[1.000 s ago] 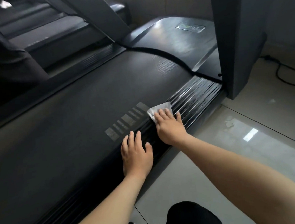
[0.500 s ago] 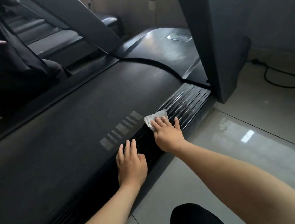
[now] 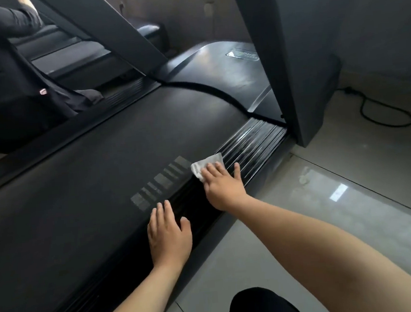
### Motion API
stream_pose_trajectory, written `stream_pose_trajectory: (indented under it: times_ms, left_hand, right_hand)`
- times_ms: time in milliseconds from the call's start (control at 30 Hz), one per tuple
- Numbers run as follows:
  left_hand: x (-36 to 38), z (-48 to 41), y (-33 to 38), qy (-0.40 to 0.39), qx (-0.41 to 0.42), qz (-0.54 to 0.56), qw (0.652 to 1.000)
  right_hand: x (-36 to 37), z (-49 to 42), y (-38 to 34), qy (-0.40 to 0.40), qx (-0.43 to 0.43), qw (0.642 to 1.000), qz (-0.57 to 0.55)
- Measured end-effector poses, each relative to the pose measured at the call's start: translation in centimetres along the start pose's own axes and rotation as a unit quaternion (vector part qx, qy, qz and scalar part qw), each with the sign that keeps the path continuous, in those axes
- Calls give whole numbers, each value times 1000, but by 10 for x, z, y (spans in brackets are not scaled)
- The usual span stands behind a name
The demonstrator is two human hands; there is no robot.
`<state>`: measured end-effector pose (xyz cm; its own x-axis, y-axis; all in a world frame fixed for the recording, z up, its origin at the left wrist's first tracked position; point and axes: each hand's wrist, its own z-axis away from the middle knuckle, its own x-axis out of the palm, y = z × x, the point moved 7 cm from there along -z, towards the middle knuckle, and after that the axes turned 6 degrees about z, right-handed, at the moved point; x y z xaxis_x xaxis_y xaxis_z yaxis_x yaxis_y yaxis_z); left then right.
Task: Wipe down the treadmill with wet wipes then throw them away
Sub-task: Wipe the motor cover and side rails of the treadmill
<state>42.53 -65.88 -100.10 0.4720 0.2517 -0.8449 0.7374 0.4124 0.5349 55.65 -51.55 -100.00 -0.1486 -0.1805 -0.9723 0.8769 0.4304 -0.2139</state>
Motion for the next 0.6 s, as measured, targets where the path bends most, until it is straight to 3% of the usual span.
stream_pose_trajectory:
  times_ms: [100,233,333,433,600]
  left_hand:
    - [0,2,-3,-1,1,-14,1000]
    - [-4,2,-4,-1,2,30,1000]
    - [-5,5,-8,-2,8,31,999]
    - [-8,8,-10,6,6,23,1000]
    - [-11,13,-13,3,2,22,1000]
  right_hand:
    - [4,6,-16,-5,0,1000,-5]
    - [19,38,-69,-18,-150,989,3]
    - [23,42,-78,-33,-204,978,33]
    - [12,26,-58,-32,-172,983,53]
    - [-3,0,-3,-30,-4,999,27]
